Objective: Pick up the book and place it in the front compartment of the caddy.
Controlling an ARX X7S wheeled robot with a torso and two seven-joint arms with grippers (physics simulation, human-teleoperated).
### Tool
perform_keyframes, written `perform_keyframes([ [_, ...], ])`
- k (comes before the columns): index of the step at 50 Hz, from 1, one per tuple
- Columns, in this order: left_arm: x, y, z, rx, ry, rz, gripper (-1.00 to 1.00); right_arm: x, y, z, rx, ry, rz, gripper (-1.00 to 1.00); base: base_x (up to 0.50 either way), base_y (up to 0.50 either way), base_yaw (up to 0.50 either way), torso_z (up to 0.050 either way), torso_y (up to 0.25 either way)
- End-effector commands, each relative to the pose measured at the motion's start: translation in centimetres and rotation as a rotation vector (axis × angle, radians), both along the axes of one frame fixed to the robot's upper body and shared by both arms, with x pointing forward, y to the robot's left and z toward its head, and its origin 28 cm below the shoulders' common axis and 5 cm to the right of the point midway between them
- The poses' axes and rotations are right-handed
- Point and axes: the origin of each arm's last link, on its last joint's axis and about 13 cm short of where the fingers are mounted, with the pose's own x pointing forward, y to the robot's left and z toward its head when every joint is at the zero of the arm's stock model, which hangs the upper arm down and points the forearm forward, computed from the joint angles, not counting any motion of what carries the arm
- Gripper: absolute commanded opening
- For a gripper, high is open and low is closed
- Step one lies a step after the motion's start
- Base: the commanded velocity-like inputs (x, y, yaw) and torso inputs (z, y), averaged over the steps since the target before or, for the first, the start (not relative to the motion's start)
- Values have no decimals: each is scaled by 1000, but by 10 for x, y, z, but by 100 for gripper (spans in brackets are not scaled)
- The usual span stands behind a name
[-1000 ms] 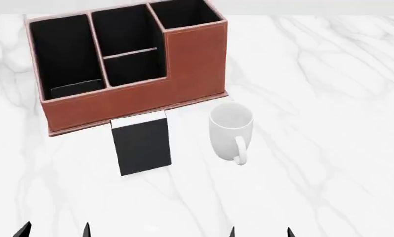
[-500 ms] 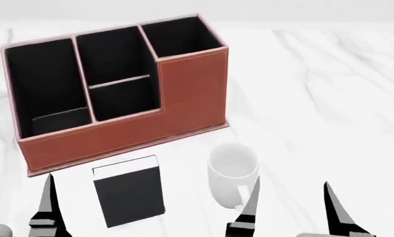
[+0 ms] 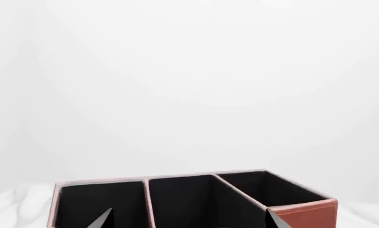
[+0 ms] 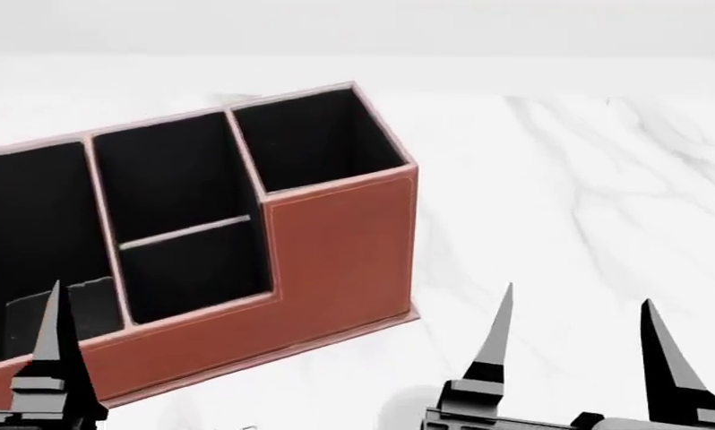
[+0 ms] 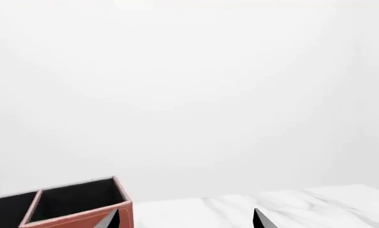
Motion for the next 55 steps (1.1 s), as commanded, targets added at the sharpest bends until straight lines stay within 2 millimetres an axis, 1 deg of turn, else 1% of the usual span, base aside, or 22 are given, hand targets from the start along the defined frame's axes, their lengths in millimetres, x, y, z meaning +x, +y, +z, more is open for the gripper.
perform_keyframes([
  [1,-1,1,3,-6,-10,0,100,1,-2,2,7,-5,-19,100,500,0,0,0,0],
  [18,-2,1,0,-4,-4,-3,100,4,-6,4,28,-7,-47,100,500,0,0,0,1],
  [24,-2,1,-1,-3,-3,-2,100,6,-5,1,31,18,-55,100,492,0,0,0,0],
  [25,-2,1,-1,-3,-2,-1,100,4,-6,0,51,-8,-45,100,0,0,0,0,0],
  [27,-2,1,-2,-2,0,-1,100,5,-6,-1,44,5,-20,100,0,0,0,0,7],
  [32,-2,1,-2,-3,2,-3,100,4,-6,-2,42,-7,-24,100,0,0,44,0,0],
  [37,-1,0,-5,0,7,-4,100,5,-5,-3,22,-20,-33,100,0,0,491,0,0],
  [55,-2,1,-3,-10,7,-4,100,5,-7,0,25,-32,-41,100,0,0,500,0,0],
])
